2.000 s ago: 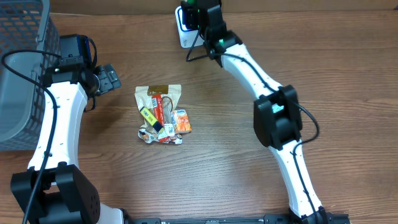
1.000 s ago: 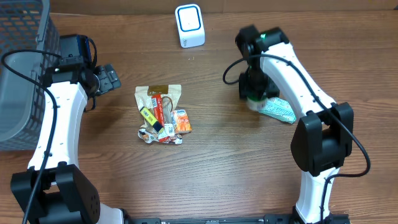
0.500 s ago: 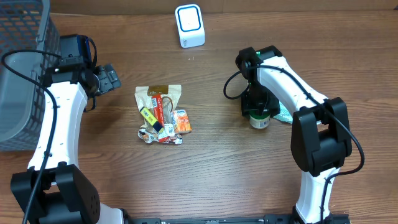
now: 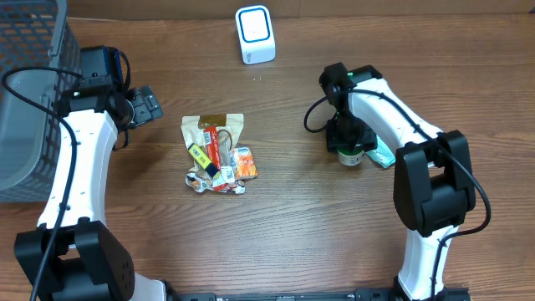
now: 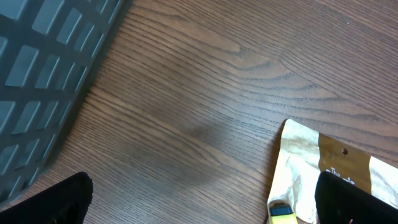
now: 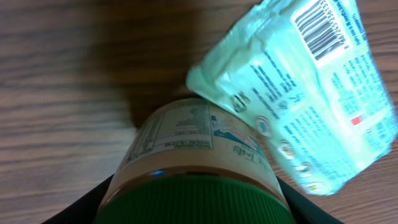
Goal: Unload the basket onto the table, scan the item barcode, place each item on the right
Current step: 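Carry the jar back right and lower it beside the wipes packet, then set the jar down on the table with the right gripper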
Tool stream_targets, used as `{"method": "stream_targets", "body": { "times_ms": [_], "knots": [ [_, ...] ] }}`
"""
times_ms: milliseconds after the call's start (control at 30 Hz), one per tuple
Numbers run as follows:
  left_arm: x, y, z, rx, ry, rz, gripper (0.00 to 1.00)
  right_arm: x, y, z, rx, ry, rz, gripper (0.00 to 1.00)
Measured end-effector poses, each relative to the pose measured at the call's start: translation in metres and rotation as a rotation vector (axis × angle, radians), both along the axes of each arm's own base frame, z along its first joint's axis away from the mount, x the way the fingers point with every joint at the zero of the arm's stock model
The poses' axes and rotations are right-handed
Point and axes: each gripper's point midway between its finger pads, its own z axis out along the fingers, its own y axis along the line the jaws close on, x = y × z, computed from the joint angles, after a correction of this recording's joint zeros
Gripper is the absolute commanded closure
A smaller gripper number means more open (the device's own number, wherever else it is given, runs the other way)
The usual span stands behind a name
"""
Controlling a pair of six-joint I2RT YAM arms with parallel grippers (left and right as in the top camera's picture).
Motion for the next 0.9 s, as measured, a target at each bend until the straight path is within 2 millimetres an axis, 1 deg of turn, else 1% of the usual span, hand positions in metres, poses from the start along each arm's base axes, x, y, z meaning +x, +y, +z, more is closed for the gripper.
{"method": "stream_targets", "body": {
  "times_ms": [233, 333, 667, 767, 900],
  "knots": [
    [0.000, 0.000, 0.000, 0.000, 0.000, 0.000, 0.00, 0.021, -0.029, -0.001, 0.020, -0.064, -0.092, 0.96],
    [0.000, 0.000, 0.000, 0.000, 0.000, 0.000, 0.00, 0.026, -0.037, -0.002, 0.040, -0.077, -0.126, 0.96],
    [0.000, 0.000, 0.000, 0.000, 0.000, 0.000, 0.00, 0.028, -0.038, -0.002, 0.055, -0.082, -0.139, 0.96],
    [0.000, 0.000, 0.000, 0.000, 0.000, 0.000, 0.00, 0.034, -0.037, -0.002, 0.062, -0.108, -0.138, 0.96],
    [0.000, 0.000, 0.000, 0.000, 0.000, 0.000, 0.00, 0.040, -0.036, -0.003, 0.068, -0.134, -0.146, 0.92]
  ]
}}
